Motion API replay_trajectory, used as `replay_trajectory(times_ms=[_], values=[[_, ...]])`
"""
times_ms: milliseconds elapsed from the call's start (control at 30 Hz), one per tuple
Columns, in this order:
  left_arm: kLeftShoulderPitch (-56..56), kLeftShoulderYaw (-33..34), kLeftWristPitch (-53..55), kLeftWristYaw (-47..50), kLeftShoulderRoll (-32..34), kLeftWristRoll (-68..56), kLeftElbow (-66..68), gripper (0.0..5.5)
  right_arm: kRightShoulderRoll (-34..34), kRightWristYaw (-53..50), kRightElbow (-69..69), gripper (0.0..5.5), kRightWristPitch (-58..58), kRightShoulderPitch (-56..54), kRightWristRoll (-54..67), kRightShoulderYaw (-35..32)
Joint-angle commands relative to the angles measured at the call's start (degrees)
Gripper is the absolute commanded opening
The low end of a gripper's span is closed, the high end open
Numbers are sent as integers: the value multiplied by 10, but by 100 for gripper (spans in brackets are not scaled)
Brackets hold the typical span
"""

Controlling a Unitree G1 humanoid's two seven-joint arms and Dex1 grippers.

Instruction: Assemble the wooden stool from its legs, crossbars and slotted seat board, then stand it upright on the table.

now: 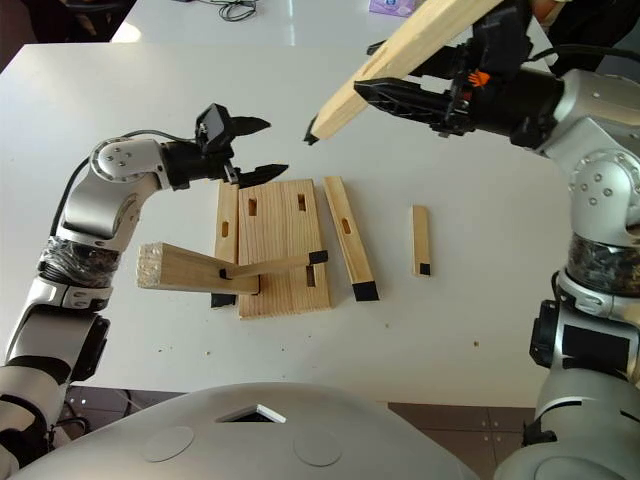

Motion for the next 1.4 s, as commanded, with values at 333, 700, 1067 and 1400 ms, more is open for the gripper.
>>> replay_trajectory(times_ms=[333, 700, 1067, 1400], values=[[122, -28, -129, -36, 33, 71, -10, 409, -26, 22, -174, 203, -59, 259, -35, -24], [111, -21, -134, -55, 37, 74, 5, 409, -24, 37, -235, 203, -147, 364, -102, 27], [109, -17, -130, -65, 36, 73, 5, 409, -7, 26, -249, 203, -189, 374, -125, 64], [98, -23, -131, -79, 34, 73, 7, 409, 7, 15, -239, 203, -192, 365, -131, 98]])
